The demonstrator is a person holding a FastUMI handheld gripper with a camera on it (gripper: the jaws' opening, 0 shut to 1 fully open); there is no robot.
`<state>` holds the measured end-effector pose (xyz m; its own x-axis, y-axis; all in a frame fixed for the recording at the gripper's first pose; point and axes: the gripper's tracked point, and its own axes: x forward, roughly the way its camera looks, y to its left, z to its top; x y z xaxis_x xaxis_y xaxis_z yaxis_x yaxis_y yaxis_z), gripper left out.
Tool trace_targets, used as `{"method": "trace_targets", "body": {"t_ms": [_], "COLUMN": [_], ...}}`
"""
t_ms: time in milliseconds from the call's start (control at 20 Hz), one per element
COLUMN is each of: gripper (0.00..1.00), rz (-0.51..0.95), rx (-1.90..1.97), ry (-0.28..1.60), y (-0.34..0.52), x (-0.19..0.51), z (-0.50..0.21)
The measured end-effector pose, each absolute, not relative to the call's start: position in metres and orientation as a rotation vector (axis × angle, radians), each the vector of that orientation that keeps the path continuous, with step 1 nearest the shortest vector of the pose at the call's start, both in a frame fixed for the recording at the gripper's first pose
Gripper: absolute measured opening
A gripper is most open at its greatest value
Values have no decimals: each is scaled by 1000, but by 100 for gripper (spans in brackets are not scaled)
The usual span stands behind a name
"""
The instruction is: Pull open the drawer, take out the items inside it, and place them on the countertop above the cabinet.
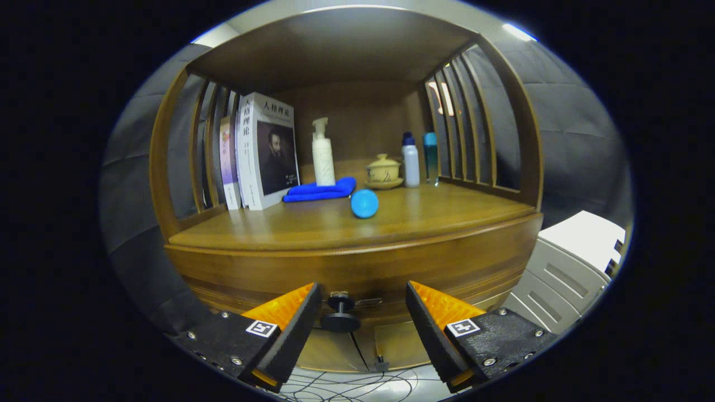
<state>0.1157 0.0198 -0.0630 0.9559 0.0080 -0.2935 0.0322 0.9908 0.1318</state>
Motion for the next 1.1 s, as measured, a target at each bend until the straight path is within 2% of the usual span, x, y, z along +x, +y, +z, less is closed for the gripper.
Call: {"method": "trace_targets", "body": {"t_ms": [500, 1100], "gripper": [94, 94], "rz": [-28, -81], "rx": [-36, 55], "ry": [115, 1], "y": [0, -22], "x": [51, 22], "z": [89, 146]}}
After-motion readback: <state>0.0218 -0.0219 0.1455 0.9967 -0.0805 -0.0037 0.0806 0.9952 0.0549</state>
